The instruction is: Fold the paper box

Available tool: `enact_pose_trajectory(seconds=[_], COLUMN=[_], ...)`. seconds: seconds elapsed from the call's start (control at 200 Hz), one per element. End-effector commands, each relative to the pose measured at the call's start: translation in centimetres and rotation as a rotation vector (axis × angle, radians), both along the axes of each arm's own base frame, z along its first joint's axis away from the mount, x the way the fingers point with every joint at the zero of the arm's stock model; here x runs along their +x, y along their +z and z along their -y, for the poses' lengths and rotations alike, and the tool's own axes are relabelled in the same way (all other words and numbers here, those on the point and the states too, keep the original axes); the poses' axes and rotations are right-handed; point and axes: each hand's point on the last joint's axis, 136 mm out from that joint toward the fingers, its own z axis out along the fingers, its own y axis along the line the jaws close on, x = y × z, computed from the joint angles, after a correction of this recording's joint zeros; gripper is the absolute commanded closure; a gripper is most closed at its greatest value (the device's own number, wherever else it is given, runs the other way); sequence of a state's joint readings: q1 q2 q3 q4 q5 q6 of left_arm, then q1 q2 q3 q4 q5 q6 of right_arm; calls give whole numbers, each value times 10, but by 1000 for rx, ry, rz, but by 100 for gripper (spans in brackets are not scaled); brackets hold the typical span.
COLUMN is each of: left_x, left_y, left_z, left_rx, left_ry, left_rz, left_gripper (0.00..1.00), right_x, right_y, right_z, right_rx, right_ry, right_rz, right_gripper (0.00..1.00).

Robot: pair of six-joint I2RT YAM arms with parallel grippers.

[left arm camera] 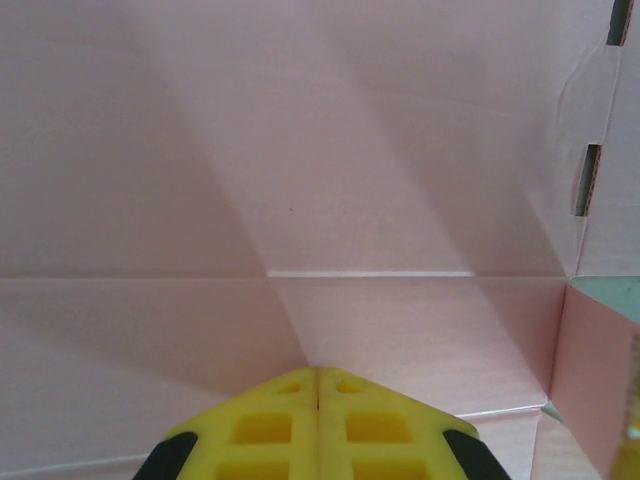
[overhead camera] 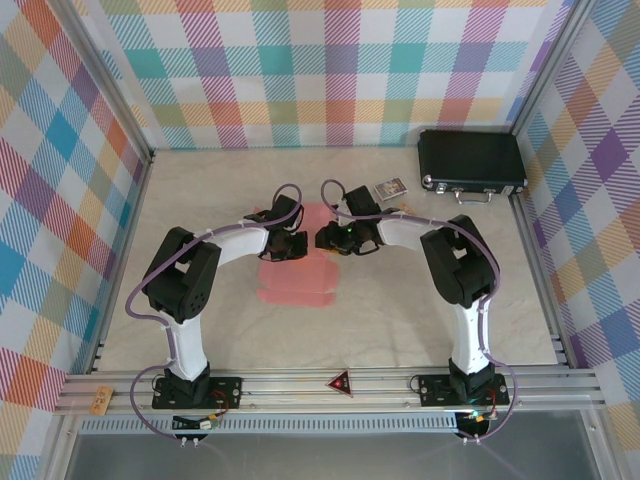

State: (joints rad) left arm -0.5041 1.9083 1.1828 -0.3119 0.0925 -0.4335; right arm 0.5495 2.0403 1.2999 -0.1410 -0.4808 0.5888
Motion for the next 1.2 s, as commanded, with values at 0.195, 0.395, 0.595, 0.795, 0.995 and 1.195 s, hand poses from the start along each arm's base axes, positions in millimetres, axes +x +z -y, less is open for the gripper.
enact_pose_trajectory(seconds=[0.195,0.395,0.595,0.795,0.995,1.195], left_x=[-22,-9,6,14,14,3], left_y=[-19,17,72,107,109,104], left_z=[-7,5,10,-10,-44,-65], left_rx=[62,24,7,45,80,79], left_ry=[-18,-61,-86,-60,0,30], left_rz=[-91,-38,67,157,156,129], left_gripper=[100,100,86,71,70,70], right_x=[5,6,12,21,30,34], right_y=[9,22,40,52,55,45], right_z=[-8,7,15,14,6,-7], right_rx=[23,-54,-114,-142,-149,-139], right_ry=[9,-5,-3,5,31,79], right_rz=[18,72,124,154,149,104], right_gripper=[63,63,63,63,63,64])
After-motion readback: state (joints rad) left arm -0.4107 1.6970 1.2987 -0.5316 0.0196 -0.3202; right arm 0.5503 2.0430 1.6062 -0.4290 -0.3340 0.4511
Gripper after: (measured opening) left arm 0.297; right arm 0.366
